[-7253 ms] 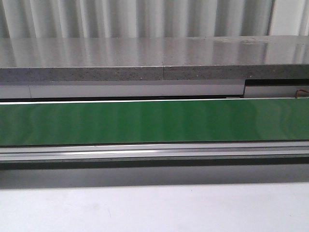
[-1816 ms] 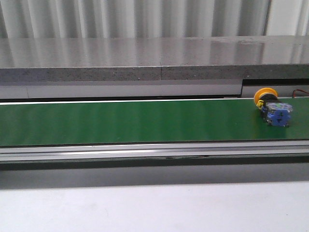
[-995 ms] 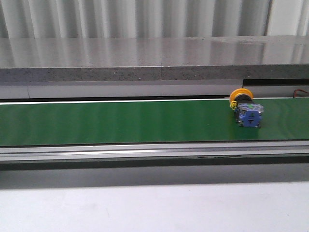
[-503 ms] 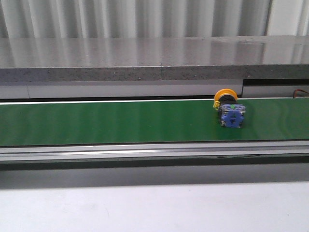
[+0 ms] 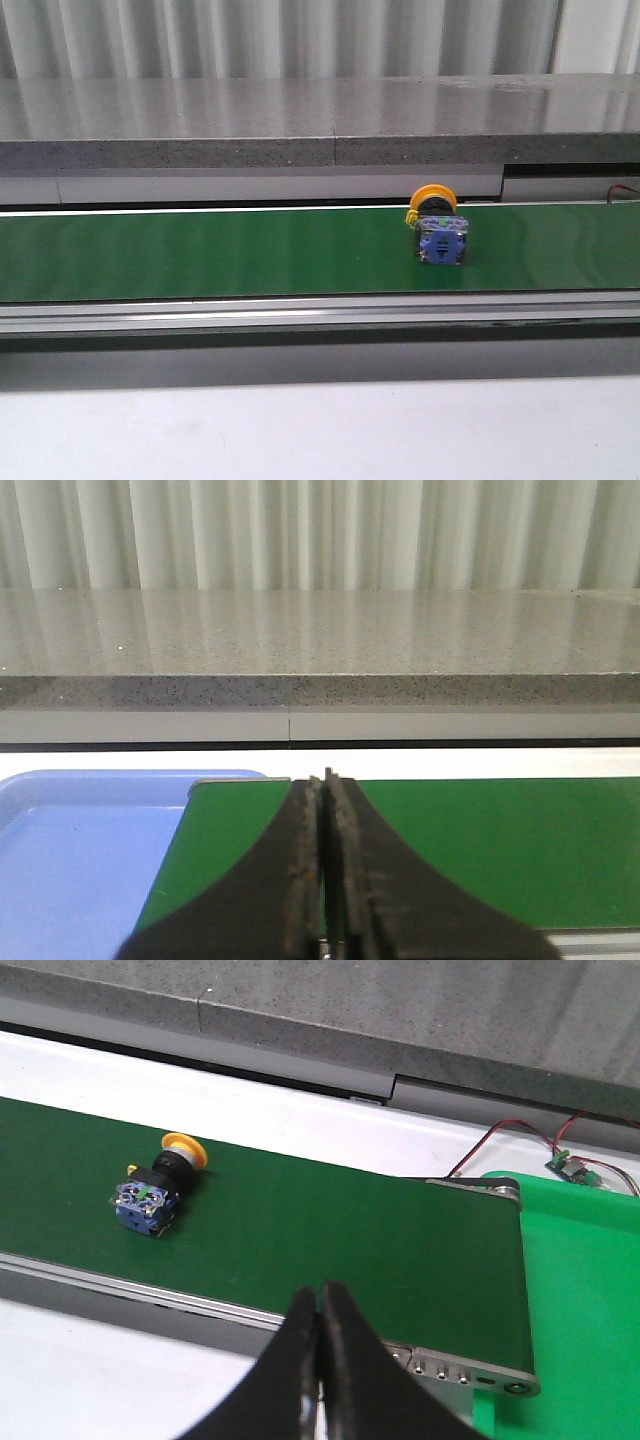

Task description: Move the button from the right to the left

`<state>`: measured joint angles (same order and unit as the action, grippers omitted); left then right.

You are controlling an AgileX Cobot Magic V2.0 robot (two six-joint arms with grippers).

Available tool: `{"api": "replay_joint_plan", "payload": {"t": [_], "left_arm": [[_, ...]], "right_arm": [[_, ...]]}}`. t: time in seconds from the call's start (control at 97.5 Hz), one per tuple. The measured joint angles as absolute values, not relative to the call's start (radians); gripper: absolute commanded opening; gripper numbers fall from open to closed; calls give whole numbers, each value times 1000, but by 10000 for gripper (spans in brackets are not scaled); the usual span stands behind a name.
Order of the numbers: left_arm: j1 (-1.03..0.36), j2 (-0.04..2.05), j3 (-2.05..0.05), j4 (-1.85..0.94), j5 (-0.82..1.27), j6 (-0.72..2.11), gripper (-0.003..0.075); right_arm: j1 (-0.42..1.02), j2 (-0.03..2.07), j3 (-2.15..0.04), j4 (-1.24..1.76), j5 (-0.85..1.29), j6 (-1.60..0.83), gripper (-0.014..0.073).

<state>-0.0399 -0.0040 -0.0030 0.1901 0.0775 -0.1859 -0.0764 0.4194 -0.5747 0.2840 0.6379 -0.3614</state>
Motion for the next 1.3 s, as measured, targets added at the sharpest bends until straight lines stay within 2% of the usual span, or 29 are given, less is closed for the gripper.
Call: {"api": "replay_joint_plan", "payload": {"t": [0.185,0.369,0.872,1.303], "left_arm": [[-40,-4,-25,153,117,-186,-20],[-40,47,-182,129,215,-186,-20],[-40,548,-740,102,791,-186,-20],[-40,739,-795,88,867,-186,-18]], "right_arm": [[-76,419,-575,284,638,-361,-68],[-76,419,-575,284,638,-361,-68],[-76,419,-575,284,638,-361,-68],[-76,419,-575,284,636,-361,-68]]}}
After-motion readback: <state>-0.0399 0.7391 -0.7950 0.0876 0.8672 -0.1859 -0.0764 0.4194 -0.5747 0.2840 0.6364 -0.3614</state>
